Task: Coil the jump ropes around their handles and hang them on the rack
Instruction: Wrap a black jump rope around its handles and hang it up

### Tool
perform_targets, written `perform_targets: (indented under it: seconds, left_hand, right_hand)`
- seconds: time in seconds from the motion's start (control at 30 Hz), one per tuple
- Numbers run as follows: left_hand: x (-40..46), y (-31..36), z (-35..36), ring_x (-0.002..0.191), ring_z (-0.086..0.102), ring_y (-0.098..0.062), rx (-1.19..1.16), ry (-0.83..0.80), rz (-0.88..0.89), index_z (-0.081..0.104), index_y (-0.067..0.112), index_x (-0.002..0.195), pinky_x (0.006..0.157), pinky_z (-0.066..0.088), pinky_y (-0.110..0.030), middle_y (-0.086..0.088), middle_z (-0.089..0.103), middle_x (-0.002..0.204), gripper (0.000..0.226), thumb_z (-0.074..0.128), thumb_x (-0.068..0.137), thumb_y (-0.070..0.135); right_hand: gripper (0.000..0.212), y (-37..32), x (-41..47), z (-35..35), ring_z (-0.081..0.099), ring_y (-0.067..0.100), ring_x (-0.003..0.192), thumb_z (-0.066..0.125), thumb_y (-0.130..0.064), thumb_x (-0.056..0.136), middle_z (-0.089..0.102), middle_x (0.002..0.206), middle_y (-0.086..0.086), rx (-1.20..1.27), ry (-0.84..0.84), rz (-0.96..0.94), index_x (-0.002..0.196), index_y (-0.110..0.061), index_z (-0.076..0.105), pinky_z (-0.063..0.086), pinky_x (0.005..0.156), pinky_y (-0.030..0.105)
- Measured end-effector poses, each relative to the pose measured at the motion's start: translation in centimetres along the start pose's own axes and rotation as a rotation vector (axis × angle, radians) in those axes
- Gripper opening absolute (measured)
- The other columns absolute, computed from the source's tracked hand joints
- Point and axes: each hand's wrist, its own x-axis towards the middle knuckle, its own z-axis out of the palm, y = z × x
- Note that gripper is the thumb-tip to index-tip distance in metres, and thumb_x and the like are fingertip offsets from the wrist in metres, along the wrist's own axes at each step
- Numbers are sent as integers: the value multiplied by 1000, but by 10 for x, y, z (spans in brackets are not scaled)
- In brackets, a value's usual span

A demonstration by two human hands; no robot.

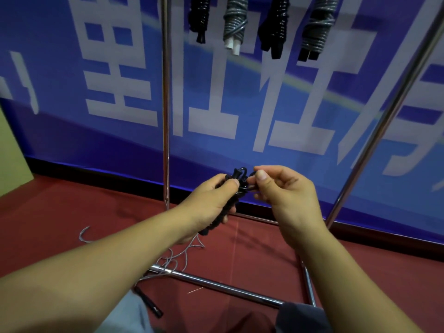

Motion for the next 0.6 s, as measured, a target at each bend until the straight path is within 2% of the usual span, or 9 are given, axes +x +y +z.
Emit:
perform_targets:
  seconds: [0.17,0.3,0.4,0.53,0.6]
  left_hand:
    - [1,-3,0,57,54,-21,5,-11,12,61,26,98,54,38,-29,-5,62,69,19,47,102,37]
    - [1,-4,-2,59,55,-21,41,3,20,62,25,103,55,37,-30,-5,63,71,19,47,102,37]
    - [2,-5,-3,60,55,-22,85,14,26,62,22,108,58,39,-31,-4,62,70,20,48,102,35]
    - [3,-7,-3,60,55,-21,150,16,6,62,19,108,50,39,-23,-3,61,72,23,48,101,35]
    - [4,-8,-3,59,56,-21,173,11,-10,62,18,104,49,40,-23,-4,61,75,27,48,98,40]
  right_hand:
    - [24,3,3,3,70,14,72,67,-29,79,75,78,5,168,-25,79,96,-14,74,56,68,22]
    - [15,5,6,-2,70,14,72,61,-16,92,73,73,3,231,-82,164,99,-9,72,59,70,22]
    - [18,5,6,-4,70,15,72,53,-3,98,71,71,2,253,-110,242,99,-6,71,61,74,25]
    - [22,7,7,-4,70,16,70,52,1,98,68,71,4,268,-112,287,94,-5,72,61,70,25]
    - [23,8,7,-2,69,15,69,52,2,99,68,71,5,262,-107,296,92,-5,72,61,68,25]
